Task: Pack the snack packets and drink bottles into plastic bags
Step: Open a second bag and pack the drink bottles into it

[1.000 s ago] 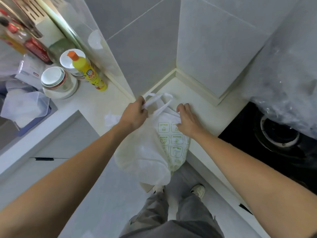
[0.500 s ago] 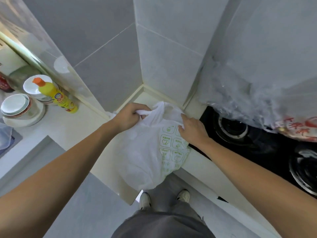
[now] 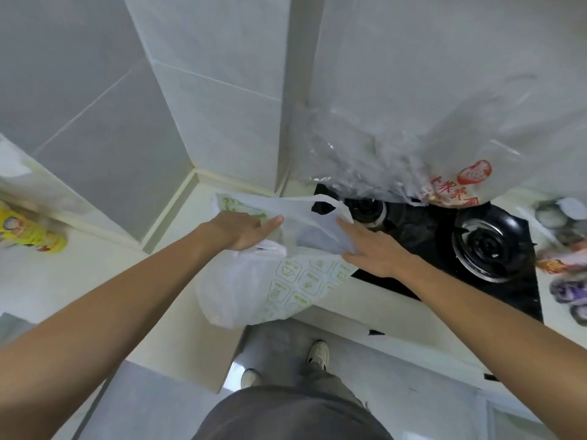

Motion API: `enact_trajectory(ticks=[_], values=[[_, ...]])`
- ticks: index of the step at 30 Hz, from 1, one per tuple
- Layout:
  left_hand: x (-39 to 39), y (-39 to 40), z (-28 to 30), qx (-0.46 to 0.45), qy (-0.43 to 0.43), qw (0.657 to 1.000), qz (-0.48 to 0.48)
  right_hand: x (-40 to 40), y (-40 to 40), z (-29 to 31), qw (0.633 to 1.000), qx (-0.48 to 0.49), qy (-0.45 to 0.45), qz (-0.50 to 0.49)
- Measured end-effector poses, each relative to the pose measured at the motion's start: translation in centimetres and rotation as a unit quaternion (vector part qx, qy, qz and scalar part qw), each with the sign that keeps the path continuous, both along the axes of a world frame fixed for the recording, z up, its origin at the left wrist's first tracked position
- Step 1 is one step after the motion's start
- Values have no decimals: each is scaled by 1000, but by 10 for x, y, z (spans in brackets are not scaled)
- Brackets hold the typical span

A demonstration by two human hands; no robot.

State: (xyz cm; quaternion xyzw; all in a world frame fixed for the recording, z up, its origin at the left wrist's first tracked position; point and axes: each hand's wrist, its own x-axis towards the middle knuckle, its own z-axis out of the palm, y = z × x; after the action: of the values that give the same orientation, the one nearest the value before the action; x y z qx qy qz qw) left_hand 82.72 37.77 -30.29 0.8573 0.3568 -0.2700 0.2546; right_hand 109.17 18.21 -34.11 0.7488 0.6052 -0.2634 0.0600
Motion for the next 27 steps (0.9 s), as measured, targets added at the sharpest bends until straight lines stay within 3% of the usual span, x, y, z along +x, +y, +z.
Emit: enact_trajectory(ticks=[5,9,11,14,16,18,21,27], values=[[-1,-24,-17,166,141,967,-132,-2,-6,-11,989,-25,-134,57],[-14,-31,-36,214,200,946,-140,-17,1,-20,973,-29,-189,127],[-19,-37,-41,236,185,945,-133,-23,5,-33,965,35,-182,186],[-28,-49,-40,272,71,951,-129,-31,15,-53,935,129,-132,303],[-33,-60,-40,257,-38,957,-129,-39,22,-62,915,155,-102,357],[-34,-72,-46,192,-87,972,-107,-43,31,-72,902,159,-76,395],[-30,-87,-59,77,-28,994,-67,-40,42,-82,892,113,-90,428],[-40,-90,-78,25,4,1000,-9,-17,42,-74,870,-24,-257,419]])
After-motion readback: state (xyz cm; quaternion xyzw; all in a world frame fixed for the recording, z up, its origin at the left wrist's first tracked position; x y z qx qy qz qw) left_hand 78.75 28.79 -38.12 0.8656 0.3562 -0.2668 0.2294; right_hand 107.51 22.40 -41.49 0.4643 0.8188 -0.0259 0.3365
